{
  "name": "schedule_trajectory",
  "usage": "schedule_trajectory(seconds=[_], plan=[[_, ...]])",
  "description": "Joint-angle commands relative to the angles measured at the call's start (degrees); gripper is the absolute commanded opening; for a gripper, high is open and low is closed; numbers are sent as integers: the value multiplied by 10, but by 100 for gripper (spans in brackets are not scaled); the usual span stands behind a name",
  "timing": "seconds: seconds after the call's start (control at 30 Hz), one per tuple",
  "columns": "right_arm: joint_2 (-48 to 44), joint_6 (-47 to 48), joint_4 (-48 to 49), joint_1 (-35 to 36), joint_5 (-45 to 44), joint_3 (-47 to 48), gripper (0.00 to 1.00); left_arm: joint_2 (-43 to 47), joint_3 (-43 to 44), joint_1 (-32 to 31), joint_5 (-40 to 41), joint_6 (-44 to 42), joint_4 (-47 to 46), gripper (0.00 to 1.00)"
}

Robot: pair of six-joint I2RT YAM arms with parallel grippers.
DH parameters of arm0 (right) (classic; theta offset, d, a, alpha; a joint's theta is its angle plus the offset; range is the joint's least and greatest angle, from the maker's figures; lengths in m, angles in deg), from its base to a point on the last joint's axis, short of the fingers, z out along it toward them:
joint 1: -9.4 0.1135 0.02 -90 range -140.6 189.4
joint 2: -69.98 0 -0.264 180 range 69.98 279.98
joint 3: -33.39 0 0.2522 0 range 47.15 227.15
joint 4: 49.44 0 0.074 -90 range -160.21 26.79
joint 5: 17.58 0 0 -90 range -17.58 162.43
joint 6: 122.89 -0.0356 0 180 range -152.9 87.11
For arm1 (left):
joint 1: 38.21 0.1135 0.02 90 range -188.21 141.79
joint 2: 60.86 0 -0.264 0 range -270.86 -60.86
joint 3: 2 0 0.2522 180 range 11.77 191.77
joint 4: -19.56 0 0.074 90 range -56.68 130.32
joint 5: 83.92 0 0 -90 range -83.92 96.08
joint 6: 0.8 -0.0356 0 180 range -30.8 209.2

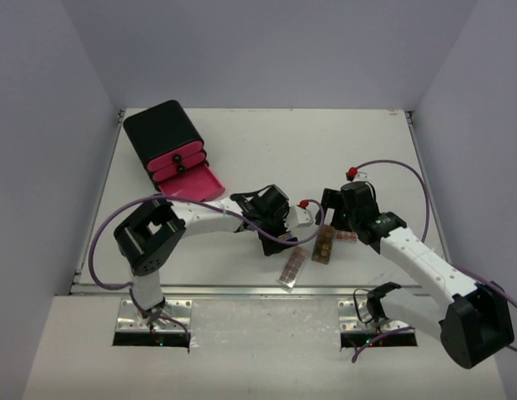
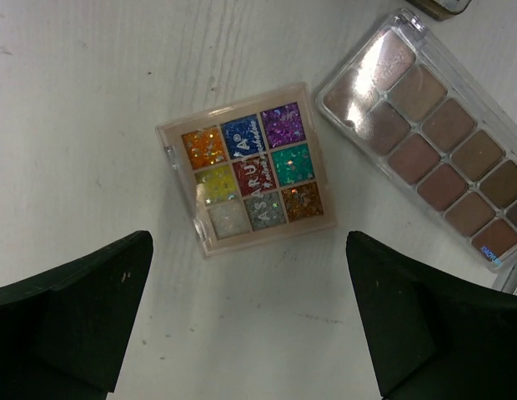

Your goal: Organize the makeup

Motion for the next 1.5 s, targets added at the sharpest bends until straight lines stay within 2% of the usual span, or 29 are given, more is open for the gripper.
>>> schedule_trajectory(seconds=[0.0, 0.53, 0.63, 0.77, 0.93, 1.07, 1.17, 1.47], plan=[[-37, 1, 15, -2, -18, -6, 99, -29, 4, -4, -29, 21, -44, 100], [-61, 5, 15, -2, -19, -13, 99, -92, 21, -12, 8, 71, -58, 98], [-59, 7, 16, -2, -19, -11, 99, -95, 22, -12, 0, 79, -35, 82], [-61, 4, 18, -2, -20, -12, 99, -105, 32, -12, 13, 89, 22, 57], [-71, 2, 20, -2, -24, -16, 99, -87, 10, -11, 4, 95, 31, 40], [-64, 1, 23, -2, -19, -13, 99, -74, 21, 0, 19, 92, 24, 14], [-61, -3, 23, -2, -13, -11, 99, -57, 33, 15, 26, 90, 24, 2], [-60, -7, 23, -2, -17, -10, 99, 21, 60, 64, 43, 81, 26, 0]])
